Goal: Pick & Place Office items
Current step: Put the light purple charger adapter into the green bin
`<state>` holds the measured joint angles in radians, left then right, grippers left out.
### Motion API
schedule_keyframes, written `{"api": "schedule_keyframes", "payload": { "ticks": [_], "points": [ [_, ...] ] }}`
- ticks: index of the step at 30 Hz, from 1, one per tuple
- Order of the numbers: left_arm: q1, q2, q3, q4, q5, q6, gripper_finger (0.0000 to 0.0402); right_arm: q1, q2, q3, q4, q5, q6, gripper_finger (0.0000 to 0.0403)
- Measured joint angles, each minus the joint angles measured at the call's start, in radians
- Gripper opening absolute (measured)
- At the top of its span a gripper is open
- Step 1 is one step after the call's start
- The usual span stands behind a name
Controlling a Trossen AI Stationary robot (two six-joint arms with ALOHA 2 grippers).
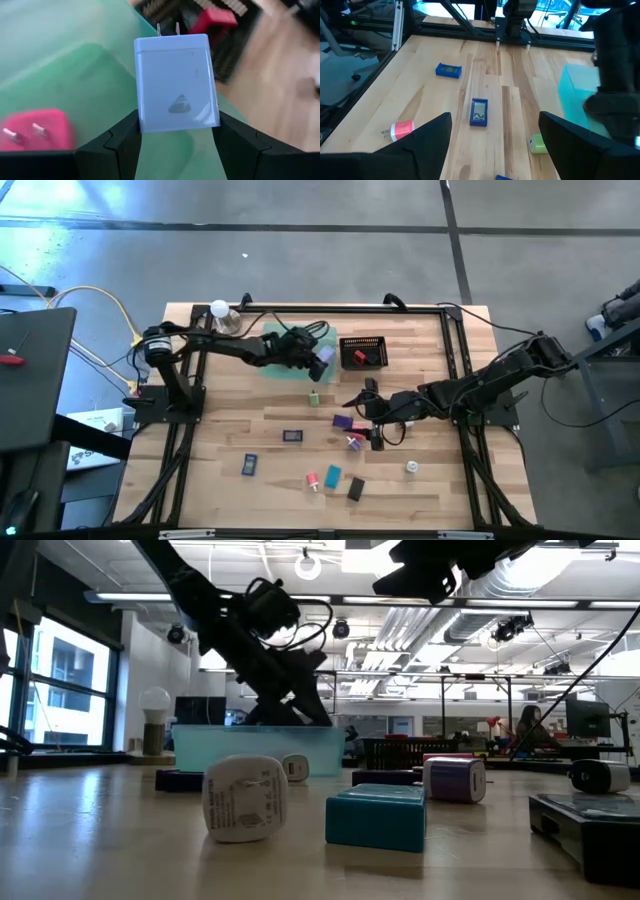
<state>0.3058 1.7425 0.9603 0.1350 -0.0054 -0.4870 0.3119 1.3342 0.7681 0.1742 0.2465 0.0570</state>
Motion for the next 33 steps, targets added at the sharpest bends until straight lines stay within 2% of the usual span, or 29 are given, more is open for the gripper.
{"api": "schedule_keyframes", "payload": {
  "ticks": [7,14,26,33],
  "points": [
    [0.000,-0.020,-0.003,-0.017,-0.019,0.000,0.0201,0.000,0.000,0.000,-0.005,-0.047,0.001,0.0290],
    [0.004,-0.033,-0.003,-0.088,-0.079,-0.008,0.0201,0.000,0.000,0.000,-0.006,-0.048,0.000,0.0290],
    [-0.029,-0.026,-0.004,-0.166,-0.078,0.027,0.0201,0.000,0.000,0.000,-0.005,-0.043,-0.001,0.0290],
    [-0.029,-0.027,-0.003,-0.244,-0.039,0.128,0.0201,0.000,0.000,0.000,-0.005,-0.044,-0.001,0.0290]
  ]
}}
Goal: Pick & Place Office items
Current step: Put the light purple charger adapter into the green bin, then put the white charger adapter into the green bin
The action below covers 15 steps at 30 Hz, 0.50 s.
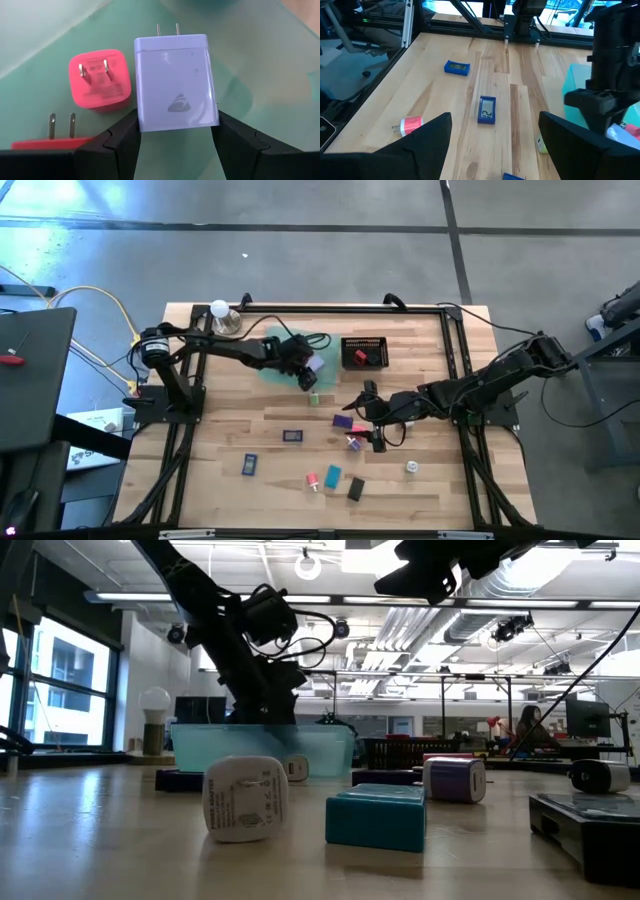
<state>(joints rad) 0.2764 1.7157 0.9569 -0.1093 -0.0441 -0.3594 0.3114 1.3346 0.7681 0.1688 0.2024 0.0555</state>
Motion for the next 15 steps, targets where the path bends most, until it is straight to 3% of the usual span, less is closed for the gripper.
{"api": "schedule_keyframes", "payload": {
  "ticks": [4,10,15],
  "points": [
    [0.001,0.000,0.000,0.004,0.003,0.000,0.0204,0.000,0.000,0.000,0.000,0.000,0.000,0.0290],
    [0.010,0.000,0.000,0.005,-0.004,0.005,0.0252,0.000,0.000,0.000,0.000,0.000,0.000,0.0290],
    [0.010,0.000,0.000,0.005,-0.011,0.056,0.0262,0.000,0.000,0.000,0.000,0.000,0.000,0.0290]
  ]
}}
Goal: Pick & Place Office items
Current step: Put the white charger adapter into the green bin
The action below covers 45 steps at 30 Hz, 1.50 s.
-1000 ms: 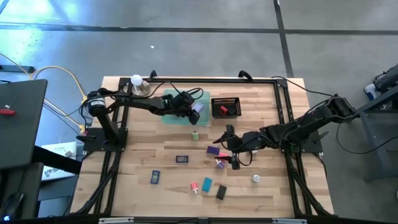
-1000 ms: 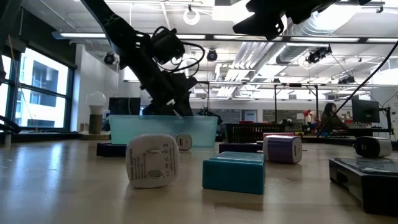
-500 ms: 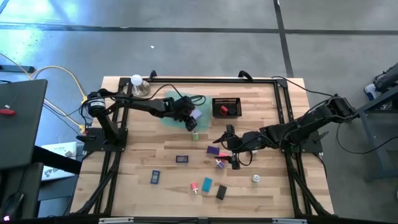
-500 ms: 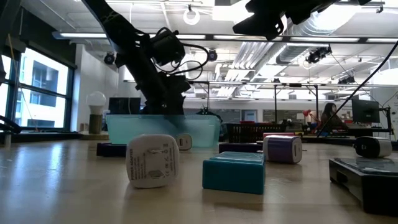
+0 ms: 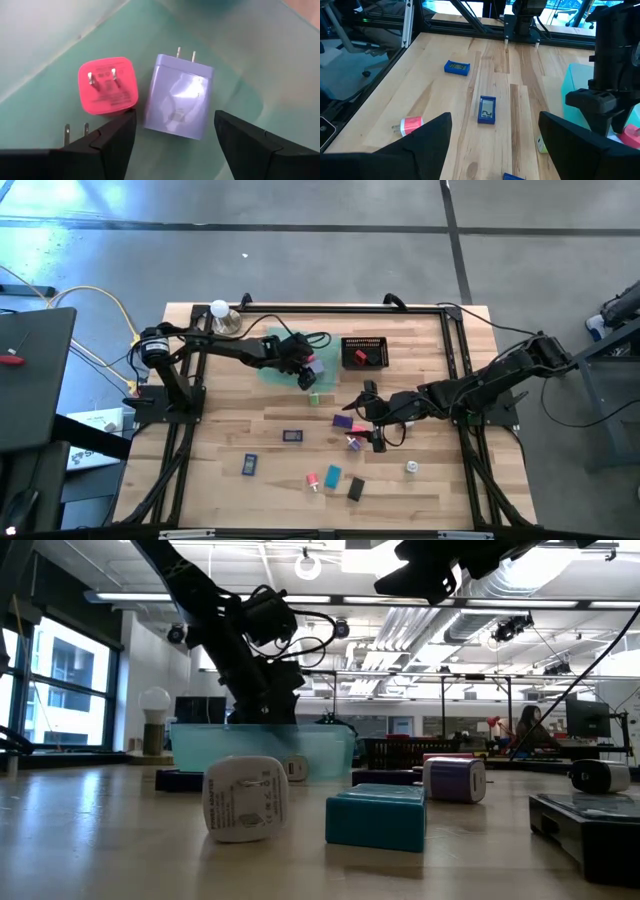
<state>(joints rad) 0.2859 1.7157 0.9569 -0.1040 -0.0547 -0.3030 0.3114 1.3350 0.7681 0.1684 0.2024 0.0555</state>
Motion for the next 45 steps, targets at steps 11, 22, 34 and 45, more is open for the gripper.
{"api": "schedule_keyframes", "payload": {
  "ticks": [11,22,34,45],
  "points": [
    [-0.009,-0.131,0.000,-0.027,0.001,0.104,0.0266,0.000,0.000,0.000,-0.007,0.000,0.000,0.0290],
    [-0.128,-0.287,0.000,-0.341,0.093,0.043,0.0266,0.009,0.000,0.001,-0.119,0.000,0.084,0.0290],
    [-0.325,-0.327,-0.002,-0.449,0.079,0.011,0.0266,0.009,-0.027,0.001,-0.264,-0.004,0.265,0.0290],
    [-0.411,-0.327,-0.005,-0.442,0.026,0.036,0.0266,0.016,-0.023,0.001,-0.222,-0.159,0.323,0.0290]
  ]
}}
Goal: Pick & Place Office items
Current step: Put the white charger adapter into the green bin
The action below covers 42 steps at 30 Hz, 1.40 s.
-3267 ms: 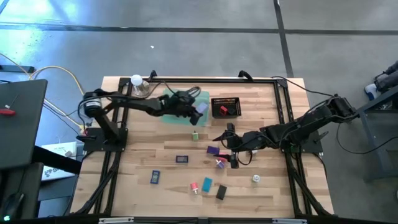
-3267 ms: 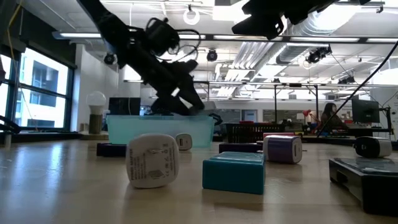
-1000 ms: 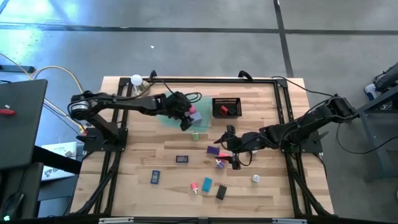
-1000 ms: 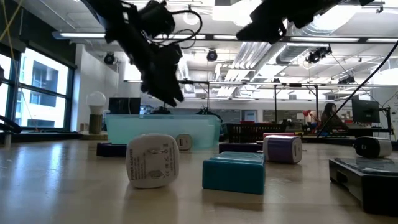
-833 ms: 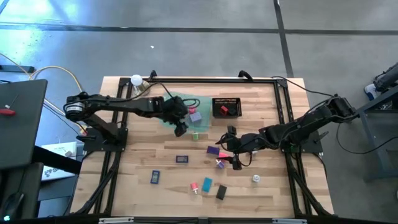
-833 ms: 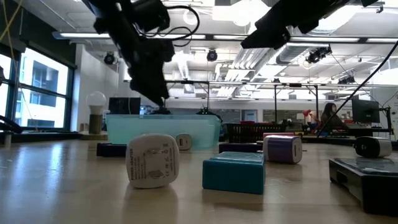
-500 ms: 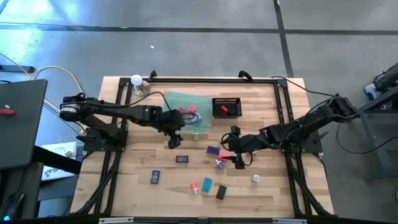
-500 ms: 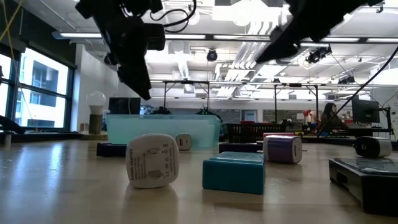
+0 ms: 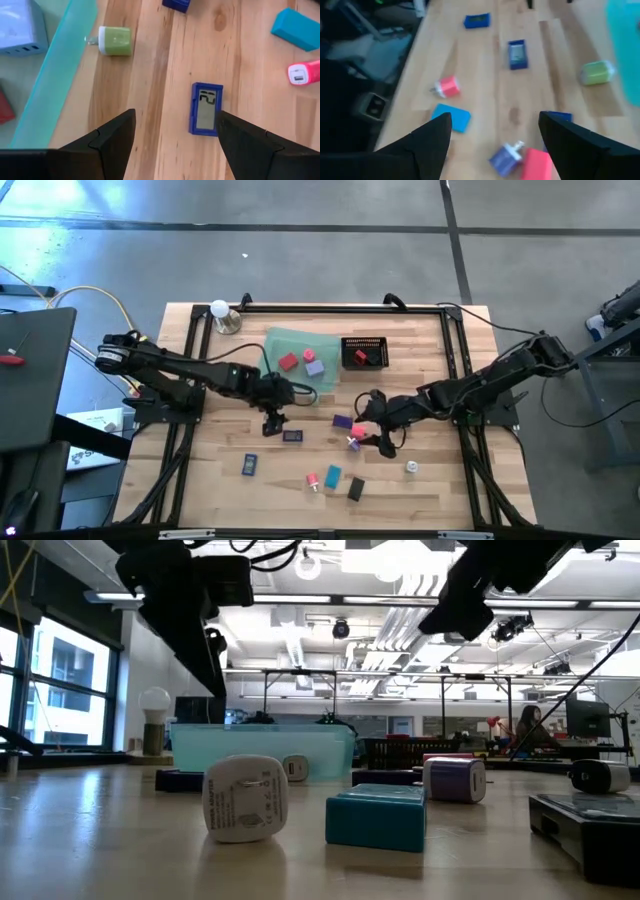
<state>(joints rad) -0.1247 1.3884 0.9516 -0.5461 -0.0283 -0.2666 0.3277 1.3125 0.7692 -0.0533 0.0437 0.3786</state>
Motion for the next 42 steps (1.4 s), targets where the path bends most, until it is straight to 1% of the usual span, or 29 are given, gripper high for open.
{"api": "schedule_keyframes", "payload": {
  "ticks": [3,6,9,12,16,20,23,25,29,33,36,38,42],
  "points": [
    [-0.009,0.000,0.000,0.000,-0.005,0.029,0.0266,0.011,0.000,0.000,0.000,-0.032,0.008,0.0290],
    [-0.011,0.000,0.000,0.000,-0.006,0.031,0.0266,0.017,0.000,0.000,-0.069,-0.012,0.009,0.0290],
    [-0.011,0.000,0.000,0.000,-0.006,0.031,0.0266,0.017,0.000,0.000,-0.221,0.066,0.021,0.0290],
    [-0.011,0.000,0.000,0.000,-0.007,0.031,0.0266,0.014,0.000,0.000,-0.408,0.167,0.109,0.0290],
    [-0.011,0.001,0.000,0.000,-0.017,0.033,0.0266,-0.001,0.000,0.000,-0.591,0.246,0.203,0.0290],
    [-0.011,0.001,0.000,0.000,-0.056,0.034,0.0266,-0.003,0.000,0.000,-0.754,0.247,0.253,0.0290],
    [-0.010,0.001,0.000,0.000,-0.057,0.034,0.0266,-0.003,0.000,0.000,-0.873,0.241,0.272,0.0290],
    [-0.010,0.001,0.000,0.000,-0.056,0.034,0.0266,-0.003,0.000,0.000,-0.919,0.238,0.291,0.0290],
    [-0.010,0.001,0.000,0.000,-0.057,0.043,0.0266,-0.003,0.000,0.000,-0.937,0.155,0.302,0.0290],
    [-0.010,0.001,0.000,0.000,-0.056,0.052,0.0266,0.001,0.009,-0.001,-0.936,0.100,0.303,0.0290],
    [-0.010,0.001,-0.006,0.001,-0.056,0.052,0.0266,0.019,0.012,-0.027,-0.922,0.081,0.300,0.0290],
    [-0.010,0.001,-0.012,0.001,-0.056,0.052,0.0266,0.029,0.012,-0.062,-0.897,0.070,0.269,0.0290],
    [-0.010,0.002,-0.022,0.005,-0.056,0.052,0.0266,0.033,0.012,-0.143,-0.775,0.085,0.255,0.0290]
  ]
}}
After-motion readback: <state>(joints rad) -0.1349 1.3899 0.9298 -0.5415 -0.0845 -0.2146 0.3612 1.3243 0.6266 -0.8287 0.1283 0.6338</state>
